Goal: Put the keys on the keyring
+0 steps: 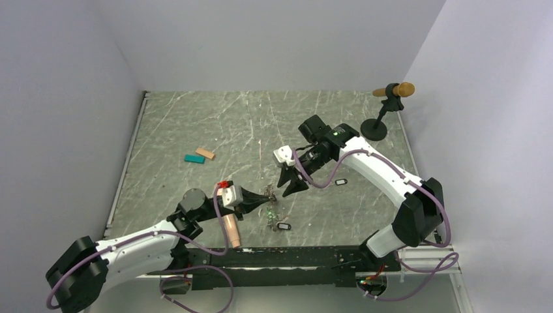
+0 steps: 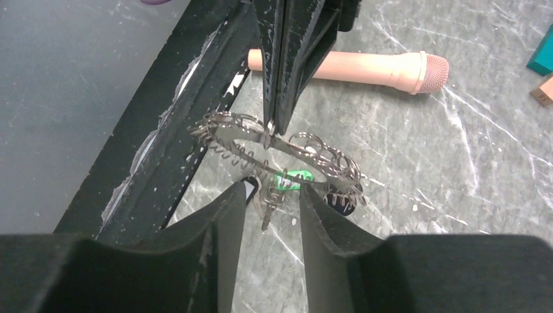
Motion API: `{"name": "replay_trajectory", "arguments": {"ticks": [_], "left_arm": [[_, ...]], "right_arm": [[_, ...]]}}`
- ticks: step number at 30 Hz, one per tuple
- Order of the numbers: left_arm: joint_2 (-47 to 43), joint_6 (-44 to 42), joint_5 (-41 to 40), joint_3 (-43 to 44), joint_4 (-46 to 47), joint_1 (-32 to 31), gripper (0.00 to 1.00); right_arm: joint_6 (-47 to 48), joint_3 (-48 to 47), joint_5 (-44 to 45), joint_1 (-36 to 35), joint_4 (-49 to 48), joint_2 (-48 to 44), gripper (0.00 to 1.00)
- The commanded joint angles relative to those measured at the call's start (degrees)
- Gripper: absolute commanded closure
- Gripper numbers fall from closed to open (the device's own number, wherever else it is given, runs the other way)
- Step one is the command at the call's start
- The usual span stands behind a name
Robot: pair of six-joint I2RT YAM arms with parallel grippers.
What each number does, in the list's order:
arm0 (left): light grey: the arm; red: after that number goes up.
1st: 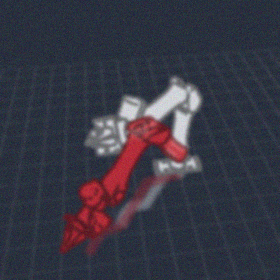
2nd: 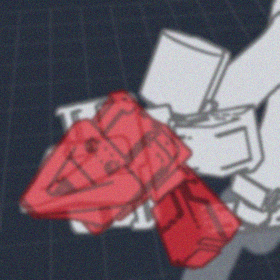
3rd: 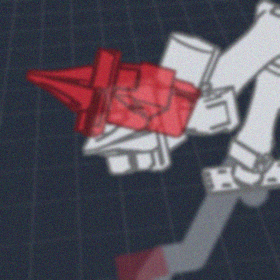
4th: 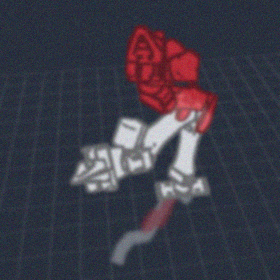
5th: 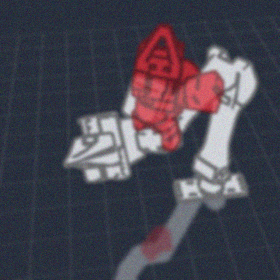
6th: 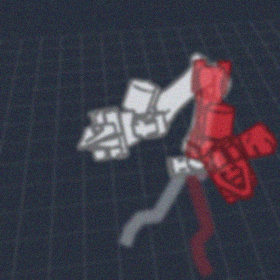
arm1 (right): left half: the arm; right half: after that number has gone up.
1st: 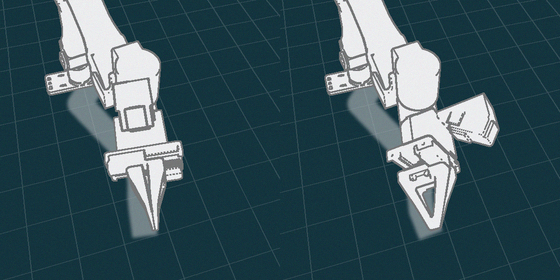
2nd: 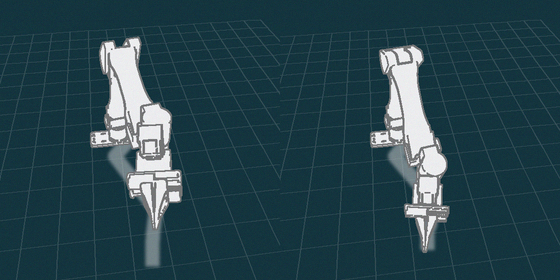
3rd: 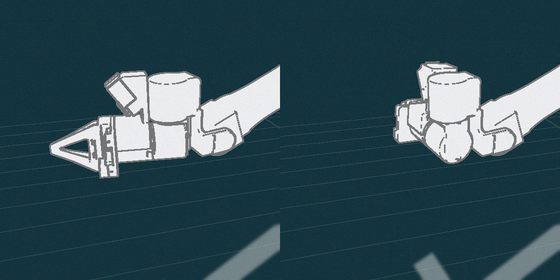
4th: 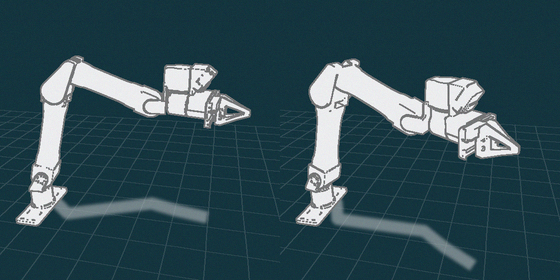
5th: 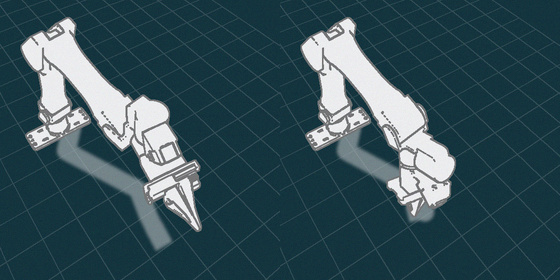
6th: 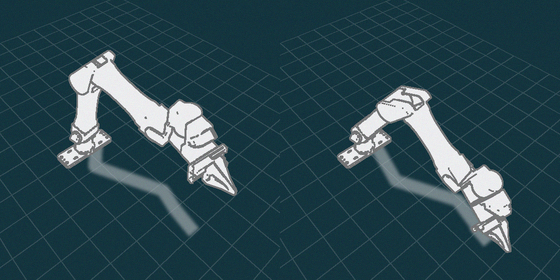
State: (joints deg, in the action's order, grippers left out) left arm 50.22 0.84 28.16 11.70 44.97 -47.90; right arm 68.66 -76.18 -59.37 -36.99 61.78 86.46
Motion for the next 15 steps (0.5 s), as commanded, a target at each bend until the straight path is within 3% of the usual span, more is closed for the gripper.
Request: {"name": "replay_trajectory", "arguments": {"ticks": [1,6,15], "left_arm": [[-3.17,0.0,-0.48,-2.28,10.24,-0.14,1.0],[-3.79,0.81,1.67,-5.12,17.38,-0.02,1.0],[1.7,5.55,0.75,-6.15,28.61,0.32,1.0]], "right_arm": [[2.34,-2.14,-5.89,1.05,2.55,-2.13,0.56],[4.38,-0.81,-8.67,0.96,3.26,-2.13,0.5],[3.42,1.27,-14.22,0.22,0.88,-1.88,0.49]]}}
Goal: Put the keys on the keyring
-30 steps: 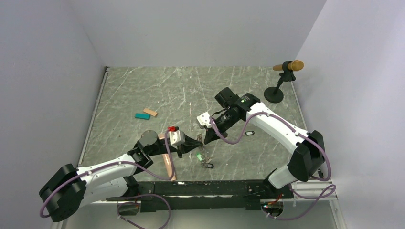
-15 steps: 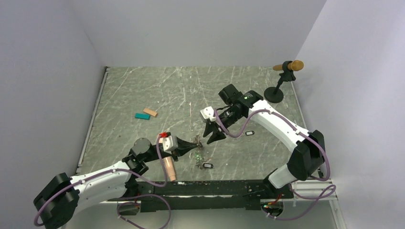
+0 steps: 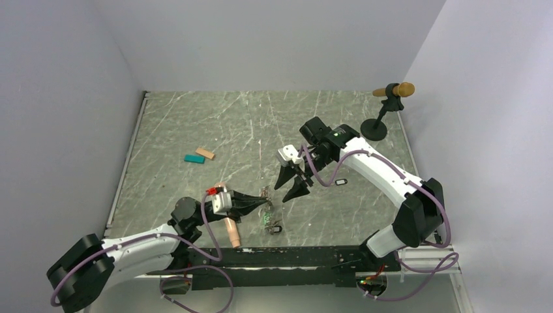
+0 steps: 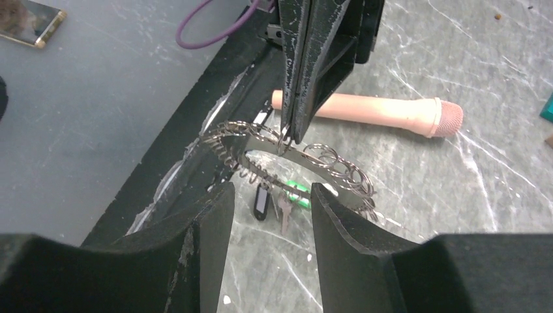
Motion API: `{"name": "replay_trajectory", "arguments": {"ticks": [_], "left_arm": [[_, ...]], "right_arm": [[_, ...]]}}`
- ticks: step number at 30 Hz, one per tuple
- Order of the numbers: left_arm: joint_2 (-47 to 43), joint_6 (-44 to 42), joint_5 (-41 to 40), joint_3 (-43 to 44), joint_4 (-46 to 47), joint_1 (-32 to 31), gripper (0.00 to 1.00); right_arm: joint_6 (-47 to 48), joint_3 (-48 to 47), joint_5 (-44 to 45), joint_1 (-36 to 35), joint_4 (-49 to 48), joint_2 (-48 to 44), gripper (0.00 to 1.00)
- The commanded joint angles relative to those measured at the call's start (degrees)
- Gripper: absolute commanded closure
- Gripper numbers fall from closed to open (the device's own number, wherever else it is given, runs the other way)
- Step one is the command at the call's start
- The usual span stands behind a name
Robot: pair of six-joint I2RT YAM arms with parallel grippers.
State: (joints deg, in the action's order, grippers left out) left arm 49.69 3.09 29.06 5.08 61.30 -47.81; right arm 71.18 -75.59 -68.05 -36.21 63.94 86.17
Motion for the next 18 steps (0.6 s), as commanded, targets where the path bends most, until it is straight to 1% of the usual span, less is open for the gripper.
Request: {"name": "replay_trajectory", "arguments": {"ticks": [1,7,18], "left_arm": [[2.99,3.92,-0.51,0.46,13.4,0.24,1.0],[6.2,6.43,-1.59,1.84,14.19,0.26,1.0],[5.33,7.83,-3.42,2.03,13.55,0.22,1.0]], "right_arm": [[0.33,0.85,-5.66,-0.73,-1.74,-1.55,0.5],[-3.11,1.62,-5.96,-1.06,-4.59,-1.51,0.53],[-8.09,2.78,-4.91,-2.47,-9.29,-0.38,0.61]]}}
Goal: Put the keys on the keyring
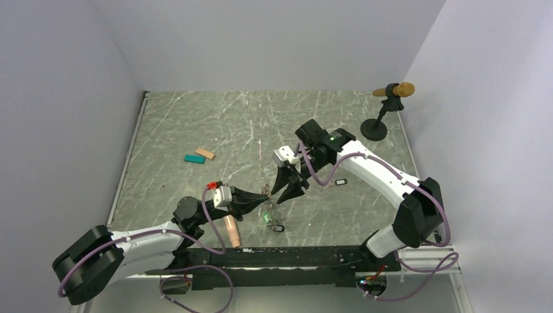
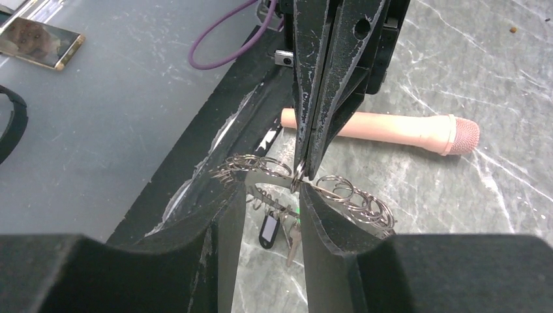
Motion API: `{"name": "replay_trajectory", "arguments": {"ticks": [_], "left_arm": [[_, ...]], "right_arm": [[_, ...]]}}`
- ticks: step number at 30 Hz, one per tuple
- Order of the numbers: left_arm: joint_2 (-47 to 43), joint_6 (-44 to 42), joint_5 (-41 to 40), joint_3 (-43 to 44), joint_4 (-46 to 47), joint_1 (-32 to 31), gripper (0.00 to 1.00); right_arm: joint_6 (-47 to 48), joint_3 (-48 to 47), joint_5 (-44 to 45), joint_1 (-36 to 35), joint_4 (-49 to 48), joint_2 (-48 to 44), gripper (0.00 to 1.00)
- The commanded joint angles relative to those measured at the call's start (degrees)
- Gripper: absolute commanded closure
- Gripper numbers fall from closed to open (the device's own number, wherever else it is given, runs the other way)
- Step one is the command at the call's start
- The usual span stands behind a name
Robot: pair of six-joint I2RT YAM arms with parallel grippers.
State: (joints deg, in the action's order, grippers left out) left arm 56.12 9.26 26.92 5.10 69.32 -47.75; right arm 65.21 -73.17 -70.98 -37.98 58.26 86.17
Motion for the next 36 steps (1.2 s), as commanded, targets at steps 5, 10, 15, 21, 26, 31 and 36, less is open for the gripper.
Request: {"name": "replay_trajectory", "arguments": {"ticks": [5,10,15,21,26,31,36], "left_arm": [[-0.49,2.72,-2.89,1.65,7.92,0.15,1.0],[2.4,5.14,-5.43,0.29,15.18,0.19,1.0],[6.52,7.28,-6.96,-0.32,22.19,0.19,1.0],[7.17,7.38,-7.75,-0.9,23.28,0.2,1.0],[1.64,4.54,-7.05,-0.83,14.07,0.17,0.88],[-13.99,-4.47,-5.47,3.66,-19.13,0.16,0.43],[-20.52,-15.91,-5.02,11.21,-45.17,0.12,0.38]], "right_arm": [[-4.34,0.49,-2.69,-1.17,-5.27,-0.16,0.64],[-5.97,0.57,-2.48,-1.47,-6.64,0.0,0.69],[-9.15,0.79,-1.97,-1.57,-8.98,-0.03,0.76],[-11.3,0.67,-0.8,-1.5,-10.55,-0.12,1.0],[-12.93,-1.99,6.01,-1.49,-8.43,0.47,1.0],[-4.32,-13.69,15.09,-1.77,10.89,7.38,1.0],[-2.16,-25.28,24.77,-2.69,25.48,15.5,1.0]]}}
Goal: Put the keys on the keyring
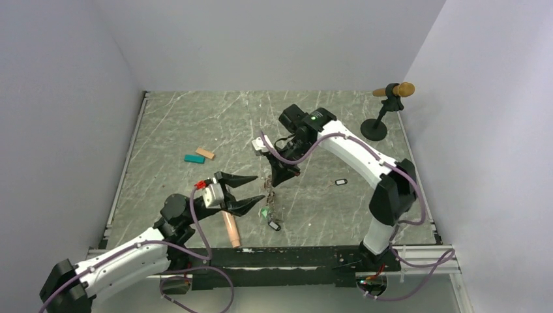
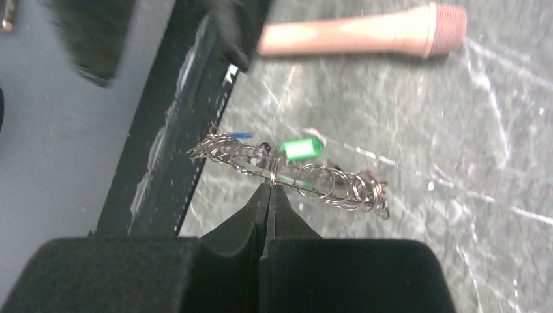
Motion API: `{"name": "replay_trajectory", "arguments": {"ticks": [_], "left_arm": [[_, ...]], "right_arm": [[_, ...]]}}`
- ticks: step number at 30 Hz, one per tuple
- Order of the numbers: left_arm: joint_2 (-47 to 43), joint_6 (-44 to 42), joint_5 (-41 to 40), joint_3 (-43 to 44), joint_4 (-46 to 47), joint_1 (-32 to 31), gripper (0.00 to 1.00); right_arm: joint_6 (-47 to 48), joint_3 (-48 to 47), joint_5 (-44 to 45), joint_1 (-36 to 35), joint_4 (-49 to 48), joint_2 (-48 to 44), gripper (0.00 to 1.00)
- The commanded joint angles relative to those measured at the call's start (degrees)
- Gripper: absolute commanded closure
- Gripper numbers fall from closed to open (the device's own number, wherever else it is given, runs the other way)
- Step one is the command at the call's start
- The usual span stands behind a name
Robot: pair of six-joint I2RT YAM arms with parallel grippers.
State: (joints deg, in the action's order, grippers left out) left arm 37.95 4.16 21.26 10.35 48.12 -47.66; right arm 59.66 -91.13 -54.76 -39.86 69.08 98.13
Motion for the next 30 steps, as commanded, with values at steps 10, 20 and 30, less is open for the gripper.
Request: {"name": "replay_trajectory", "arguments": {"ticks": [10,20,30], "left_arm": [[10.51,-12.17,1.2,15.09,-28.37,-0.23,0.59],[16.23,-10.75,-0.91,16.44,-20.77,-0.97,0.6],[20.31,-7.75,-0.34,15.76,-13.71,-1.38,0.63]], "right_arm": [[-3.41,-13.69,16.84,-2.07,16.09,5.66,1.0],[-3.59,-14.84,15.39,-2.2,16.34,6.74,1.0],[-3.66,-14.33,13.66,-2.18,15.68,6.65,1.0]]}}
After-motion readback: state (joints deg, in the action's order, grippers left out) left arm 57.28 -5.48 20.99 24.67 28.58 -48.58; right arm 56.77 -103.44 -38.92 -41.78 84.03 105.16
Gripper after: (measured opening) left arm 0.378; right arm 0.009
